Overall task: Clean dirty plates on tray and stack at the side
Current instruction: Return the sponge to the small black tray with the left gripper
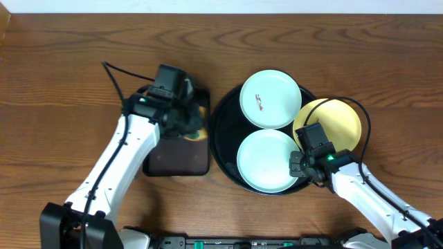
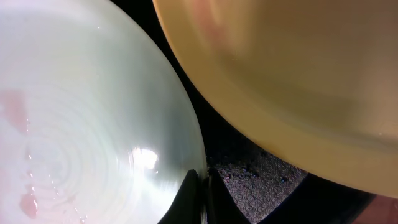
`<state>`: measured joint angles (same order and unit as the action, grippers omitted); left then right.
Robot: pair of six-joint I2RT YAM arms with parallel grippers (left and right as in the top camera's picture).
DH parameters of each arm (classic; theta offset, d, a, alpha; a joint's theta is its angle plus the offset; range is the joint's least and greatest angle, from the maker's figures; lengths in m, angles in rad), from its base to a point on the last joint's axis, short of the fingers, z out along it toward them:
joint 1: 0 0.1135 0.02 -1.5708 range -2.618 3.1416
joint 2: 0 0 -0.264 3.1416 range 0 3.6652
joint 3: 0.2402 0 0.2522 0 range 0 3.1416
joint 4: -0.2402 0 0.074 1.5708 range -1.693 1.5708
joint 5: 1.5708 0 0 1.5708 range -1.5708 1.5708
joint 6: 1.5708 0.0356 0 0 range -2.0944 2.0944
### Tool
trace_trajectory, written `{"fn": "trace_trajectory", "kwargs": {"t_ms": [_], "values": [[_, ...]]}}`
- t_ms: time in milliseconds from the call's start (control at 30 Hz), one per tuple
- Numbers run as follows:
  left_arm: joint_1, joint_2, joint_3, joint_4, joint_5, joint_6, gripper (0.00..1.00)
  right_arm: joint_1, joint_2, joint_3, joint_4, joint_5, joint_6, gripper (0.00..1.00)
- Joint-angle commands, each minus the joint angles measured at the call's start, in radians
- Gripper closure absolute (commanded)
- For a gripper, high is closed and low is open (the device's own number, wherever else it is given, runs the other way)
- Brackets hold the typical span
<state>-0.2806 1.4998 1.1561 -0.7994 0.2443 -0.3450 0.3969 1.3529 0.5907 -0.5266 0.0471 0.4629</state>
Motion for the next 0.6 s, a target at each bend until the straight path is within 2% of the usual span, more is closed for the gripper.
{"fn": "trace_trajectory", "kwargs": {"t_ms": [0, 167, 333, 400, 467, 567], "values": [[0.017, 0.0, -0.002, -0.012, -0.195, 0.029, 0.92, 0.009, 0.007, -0.009, -0.004, -0.029, -0.019, 0.99], [0.017, 0.0, -0.048, -0.011, -0.388, -0.083, 0.92, 0.009, 0.007, -0.009, 0.006, -0.03, -0.018, 0.99], [0.017, 0.0, -0.069, -0.007, -0.395, -0.087, 0.92, 0.009, 0.007, -0.009, 0.008, -0.03, -0.015, 0.99], [0.017, 0.001, -0.07, -0.006, -0.395, -0.087, 0.92, 0.009, 0.007, -0.01, 0.007, -0.03, -0.015, 0.88], [0.017, 0.001, -0.07, -0.004, -0.395, -0.087, 0.92, 0.009, 0.007, -0.01, 0.008, -0.029, -0.015, 0.85], [0.017, 0.001, -0.07, -0.004, -0.395, -0.087, 0.92, 0.009, 0.009, -0.013, 0.013, -0.029, -0.015, 0.89]]}}
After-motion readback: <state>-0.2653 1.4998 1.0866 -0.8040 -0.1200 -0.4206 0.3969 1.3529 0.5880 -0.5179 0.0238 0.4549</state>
